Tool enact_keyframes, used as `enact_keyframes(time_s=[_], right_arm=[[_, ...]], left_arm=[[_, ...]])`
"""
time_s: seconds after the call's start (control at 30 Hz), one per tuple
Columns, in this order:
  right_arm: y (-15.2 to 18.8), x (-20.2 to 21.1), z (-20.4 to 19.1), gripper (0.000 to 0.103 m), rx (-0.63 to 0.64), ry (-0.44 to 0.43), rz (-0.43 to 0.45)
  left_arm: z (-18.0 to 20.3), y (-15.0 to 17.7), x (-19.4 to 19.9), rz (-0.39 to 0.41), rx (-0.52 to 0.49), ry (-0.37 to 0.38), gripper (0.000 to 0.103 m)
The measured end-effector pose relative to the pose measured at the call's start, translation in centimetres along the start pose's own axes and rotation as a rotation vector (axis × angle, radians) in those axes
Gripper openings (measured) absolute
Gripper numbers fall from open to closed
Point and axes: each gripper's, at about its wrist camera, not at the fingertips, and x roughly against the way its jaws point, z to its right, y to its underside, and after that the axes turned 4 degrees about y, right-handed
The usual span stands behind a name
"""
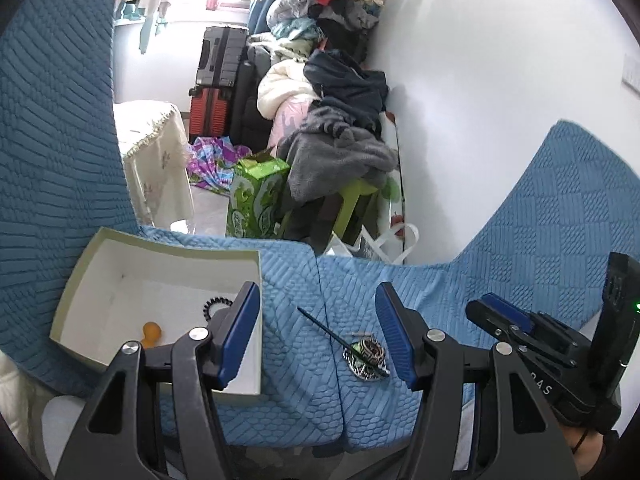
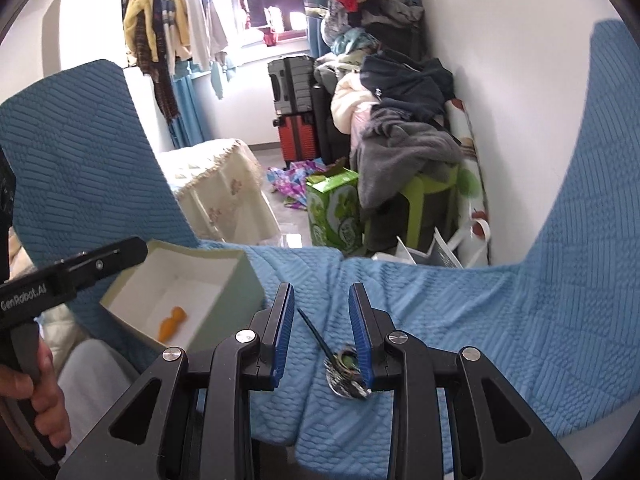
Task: Organize jewelry
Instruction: 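Move both tools back to the jewelry pile on the cushion, then grasp the black hairpin stick with the left tool while the right tool grasps the pink clip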
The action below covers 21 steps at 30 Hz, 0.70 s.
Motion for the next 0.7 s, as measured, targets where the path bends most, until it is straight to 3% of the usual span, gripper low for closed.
enact_keyframes(time_s=[0.37, 0.7], right_arm=[[4.6, -2.8, 4.2, 0.026, -0.081, 0.076, -0.051], [7.8, -8.1, 7.8, 0.026, -0.192, 0.055, -0.205]], left_arm=[[1.9, 3.3, -5.4, -0.114, 0.035, 0.051, 0.061], [2.4, 6.7, -12.0, -0.264, 0.075, 0.054, 0.059]])
